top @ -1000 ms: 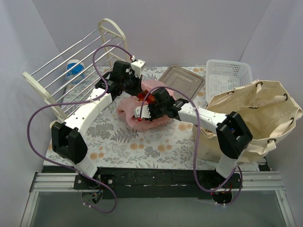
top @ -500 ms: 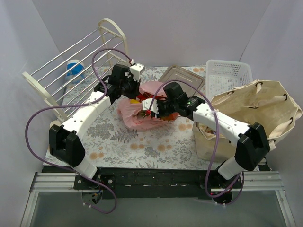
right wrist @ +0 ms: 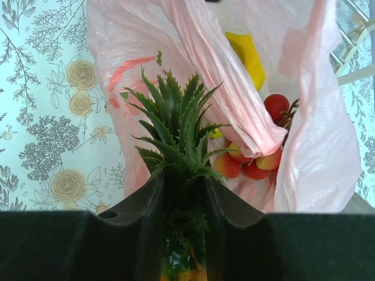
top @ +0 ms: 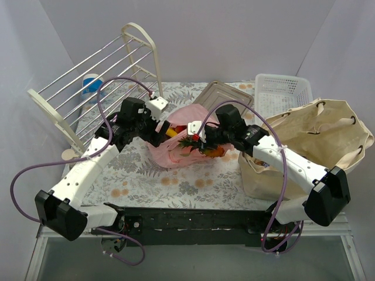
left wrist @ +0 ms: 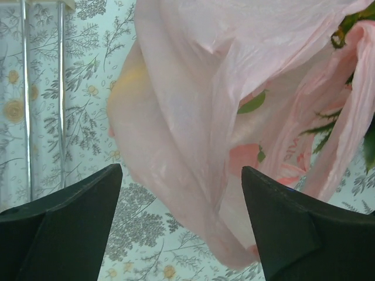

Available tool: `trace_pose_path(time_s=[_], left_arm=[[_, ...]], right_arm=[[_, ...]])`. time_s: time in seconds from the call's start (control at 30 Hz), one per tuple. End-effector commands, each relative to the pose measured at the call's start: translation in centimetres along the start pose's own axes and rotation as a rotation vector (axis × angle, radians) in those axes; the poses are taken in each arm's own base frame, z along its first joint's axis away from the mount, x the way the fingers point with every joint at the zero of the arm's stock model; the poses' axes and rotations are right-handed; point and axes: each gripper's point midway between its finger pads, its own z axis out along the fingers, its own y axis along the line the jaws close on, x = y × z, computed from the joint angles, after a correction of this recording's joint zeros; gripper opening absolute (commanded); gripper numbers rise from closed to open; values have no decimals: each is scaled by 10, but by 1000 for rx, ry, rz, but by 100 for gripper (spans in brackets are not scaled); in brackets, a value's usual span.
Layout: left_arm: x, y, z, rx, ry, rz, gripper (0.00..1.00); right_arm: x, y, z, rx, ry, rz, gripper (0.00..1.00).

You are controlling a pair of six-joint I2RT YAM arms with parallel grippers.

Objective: Untie the knot of the grocery bags and take out the mixed food

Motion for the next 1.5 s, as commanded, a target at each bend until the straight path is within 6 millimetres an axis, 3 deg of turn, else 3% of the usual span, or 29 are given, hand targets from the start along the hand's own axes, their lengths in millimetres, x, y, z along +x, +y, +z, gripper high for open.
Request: trace_pose_path(time_s=[0.0,0.17,0.2,0.27,0.3,0.33,0.43,0.57,0.73,0.87,0.97,1.13,1.33,1.37,1.4,1.43,1.47], left_arm=[[19,9,-30,-49,56,107,84],[69,5,-30,-50,198,103,83],[91,4,-25,-48,242,119,82],[101,25,-29,-169,240,172,82],[124,29,-27,-180,293,238,82],[131,40,-31,-237,315,279,82],[135,52,-37,-296,295,378,82],[119,67,-49,-384,265,445,81],[96,67,-62,-380,210,455,77],[91,72,-73,-409,200,532,74],[98,77,-79,-429,228,600,73],[136,72,-86,-390,347,614,69],[133,51,-103,-321,317,562,55],[132,40,-102,-260,302,555,46],[133,32,-104,-217,298,531,22],[139,25,-109,-171,321,528,6],[140,18,-108,-133,315,532,0]], right_arm=[[-15,-11,-8,59,-48,15,1],[-28,-19,-14,109,-106,72,1],[-31,-21,-15,117,-115,77,1],[-39,-25,-19,129,-135,75,1],[-42,-25,-20,130,-142,77,1],[-45,-27,-22,135,-148,74,1],[-51,-29,-24,141,-169,72,1],[-54,-29,-25,143,-189,89,1],[-59,-27,-26,141,-215,97,1],[-59,-25,-28,140,-227,102,1],[-59,-23,-29,130,-240,120,1],[-53,-13,-23,98,-249,140,1],[-47,-6,-25,134,-284,242,1],[-41,-2,-23,128,-276,255,1],[-42,-2,-23,129,-281,256,1],[-42,-2,-23,131,-287,253,1],[-40,-1,-21,129,-288,252,1]])
